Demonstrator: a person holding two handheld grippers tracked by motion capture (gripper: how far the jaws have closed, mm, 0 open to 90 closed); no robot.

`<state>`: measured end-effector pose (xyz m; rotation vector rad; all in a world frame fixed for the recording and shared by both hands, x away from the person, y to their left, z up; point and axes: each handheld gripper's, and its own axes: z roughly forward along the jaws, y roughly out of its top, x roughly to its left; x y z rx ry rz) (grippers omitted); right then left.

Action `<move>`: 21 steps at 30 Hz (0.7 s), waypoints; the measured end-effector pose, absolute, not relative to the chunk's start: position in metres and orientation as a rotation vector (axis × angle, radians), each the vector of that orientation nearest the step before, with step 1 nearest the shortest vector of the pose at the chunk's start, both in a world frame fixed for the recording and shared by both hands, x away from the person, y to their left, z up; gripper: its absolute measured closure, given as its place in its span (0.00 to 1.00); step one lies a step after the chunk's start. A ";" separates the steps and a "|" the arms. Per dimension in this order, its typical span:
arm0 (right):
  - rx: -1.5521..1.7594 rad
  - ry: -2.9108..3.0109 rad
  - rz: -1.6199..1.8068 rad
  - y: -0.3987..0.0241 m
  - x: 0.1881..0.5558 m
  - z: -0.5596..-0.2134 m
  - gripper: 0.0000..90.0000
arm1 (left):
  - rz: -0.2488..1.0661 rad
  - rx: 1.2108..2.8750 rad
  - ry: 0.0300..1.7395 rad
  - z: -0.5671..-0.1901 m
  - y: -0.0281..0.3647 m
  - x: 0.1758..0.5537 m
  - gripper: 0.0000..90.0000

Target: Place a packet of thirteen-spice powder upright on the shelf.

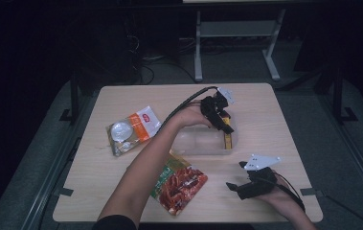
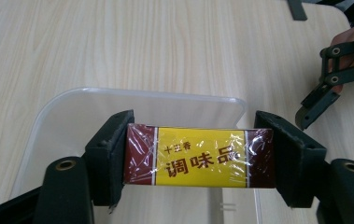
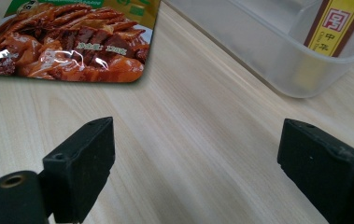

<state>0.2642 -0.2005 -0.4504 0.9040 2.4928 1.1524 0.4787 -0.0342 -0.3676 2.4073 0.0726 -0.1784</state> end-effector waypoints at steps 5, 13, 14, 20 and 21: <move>0.907 2.494 1.149 -0.201 0.265 -0.451 0.12 | -0.163 2.349 0.097 -0.359 -0.026 0.479 0.19; 0.926 2.495 1.146 -0.201 0.265 -0.451 0.12 | -0.137 2.298 0.100 -0.337 -0.005 0.467 0.14; 0.921 2.495 1.144 -0.201 0.265 -0.451 0.12 | -0.132 2.290 0.105 -0.334 0.000 0.464 0.14; 0.917 2.502 1.130 -0.201 0.265 -0.452 0.12 | -0.098 2.274 0.134 -0.323 0.028 0.452 0.14; 0.923 2.502 1.130 -0.201 0.265 -0.452 0.12 | -0.090 2.275 0.139 -0.321 0.034 0.449 0.14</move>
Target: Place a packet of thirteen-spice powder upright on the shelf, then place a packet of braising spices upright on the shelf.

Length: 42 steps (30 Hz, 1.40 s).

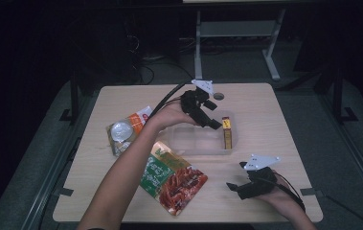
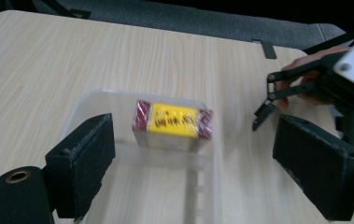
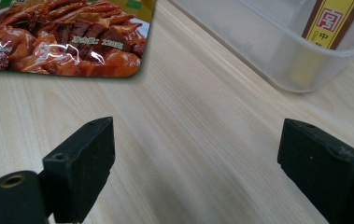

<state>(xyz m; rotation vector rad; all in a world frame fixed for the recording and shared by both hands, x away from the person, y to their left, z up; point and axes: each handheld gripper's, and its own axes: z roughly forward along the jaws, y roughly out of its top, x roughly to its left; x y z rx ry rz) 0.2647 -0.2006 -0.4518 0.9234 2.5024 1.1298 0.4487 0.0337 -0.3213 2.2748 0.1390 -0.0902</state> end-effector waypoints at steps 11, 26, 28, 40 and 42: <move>0.932 2.509 1.109 -0.201 0.266 -0.455 0.12 | -0.016 2.279 0.223 -0.324 0.090 0.414 0.14; 0.941 2.526 1.070 -0.201 0.270 -0.457 0.11 | 0.077 2.260 0.371 -0.351 0.164 0.365 0.15; 0.933 2.525 1.070 -0.201 0.271 -0.458 0.11 | 0.089 2.256 0.387 -0.356 0.173 0.359 0.15; 0.945 2.532 1.053 -0.199 0.270 -0.458 0.11 | 0.120 2.216 0.494 -0.395 0.200 0.314 0.27; 0.944 2.532 1.049 -0.198 0.271 -0.459 0.11 | 0.120 2.223 0.496 -0.402 0.201 0.305 0.31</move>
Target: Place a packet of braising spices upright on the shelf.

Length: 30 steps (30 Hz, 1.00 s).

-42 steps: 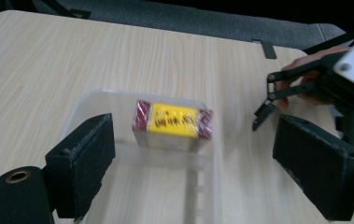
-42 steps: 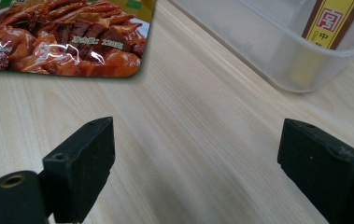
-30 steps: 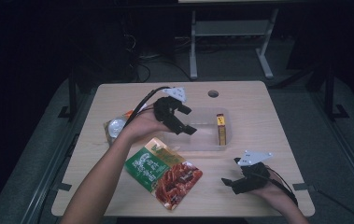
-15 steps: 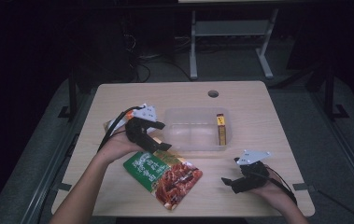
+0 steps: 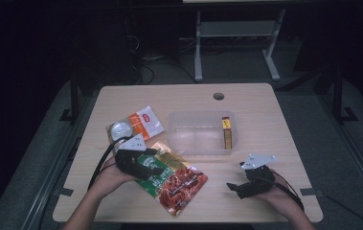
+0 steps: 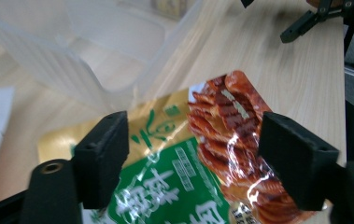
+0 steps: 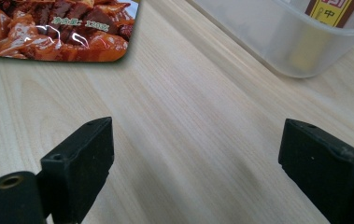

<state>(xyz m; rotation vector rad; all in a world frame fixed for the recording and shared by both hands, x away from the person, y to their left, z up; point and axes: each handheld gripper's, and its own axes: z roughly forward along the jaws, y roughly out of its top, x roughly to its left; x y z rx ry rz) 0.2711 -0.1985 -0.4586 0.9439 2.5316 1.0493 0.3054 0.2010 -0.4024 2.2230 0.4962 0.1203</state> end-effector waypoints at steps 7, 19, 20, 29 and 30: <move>0.942 2.537 1.041 -0.196 0.272 -0.460 0.11 | 0.087 2.196 0.562 -0.421 0.206 0.280 0.57; 0.944 2.568 1.018 -0.193 0.275 -0.462 0.11 | 0.032 2.273 0.484 -0.441 0.167 0.277 1.00; 0.941 2.569 1.015 -0.193 0.275 -0.462 0.11 | 0.028 2.278 0.476 -0.441 0.162 0.277 1.00; 0.938 2.565 1.024 -0.194 0.273 -0.461 0.11 | 0.045 2.343 0.476 -0.458 0.133 0.277 1.00; 0.939 2.564 1.024 -0.194 0.273 -0.462 0.11 | 0.039 2.350 0.478 -0.459 0.134 0.278 1.00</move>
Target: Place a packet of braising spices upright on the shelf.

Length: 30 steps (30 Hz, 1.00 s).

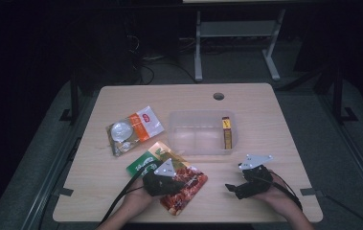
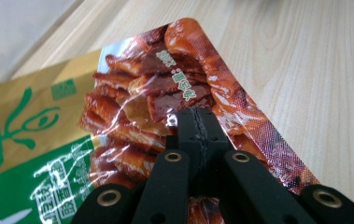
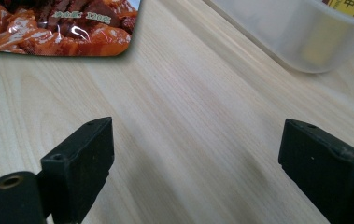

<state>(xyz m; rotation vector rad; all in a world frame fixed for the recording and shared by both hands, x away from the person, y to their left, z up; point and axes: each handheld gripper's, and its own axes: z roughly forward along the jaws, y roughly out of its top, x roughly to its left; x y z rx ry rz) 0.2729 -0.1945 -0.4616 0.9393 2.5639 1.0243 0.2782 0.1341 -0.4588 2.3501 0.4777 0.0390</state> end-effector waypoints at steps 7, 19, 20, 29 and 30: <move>0.943 2.566 1.012 -0.195 0.275 -0.462 0.11 | 0.038 2.330 0.497 -0.465 0.135 0.277 1.00; 0.955 2.560 1.002 -0.197 0.274 -0.462 0.11 | 0.085 2.367 0.568 -0.461 0.163 0.267 1.00; 0.952 2.559 1.002 -0.197 0.274 -0.462 0.11 | 0.086 2.357 0.584 -0.461 0.167 0.266 1.00; 0.964 2.552 1.006 -0.199 0.274 -0.462 0.11 | 0.078 2.323 0.726 -0.459 0.213 0.252 1.00; 0.965 2.551 1.006 -0.199 0.274 -0.462 0.11 | 0.092 2.328 0.735 -0.458 0.219 0.250 1.00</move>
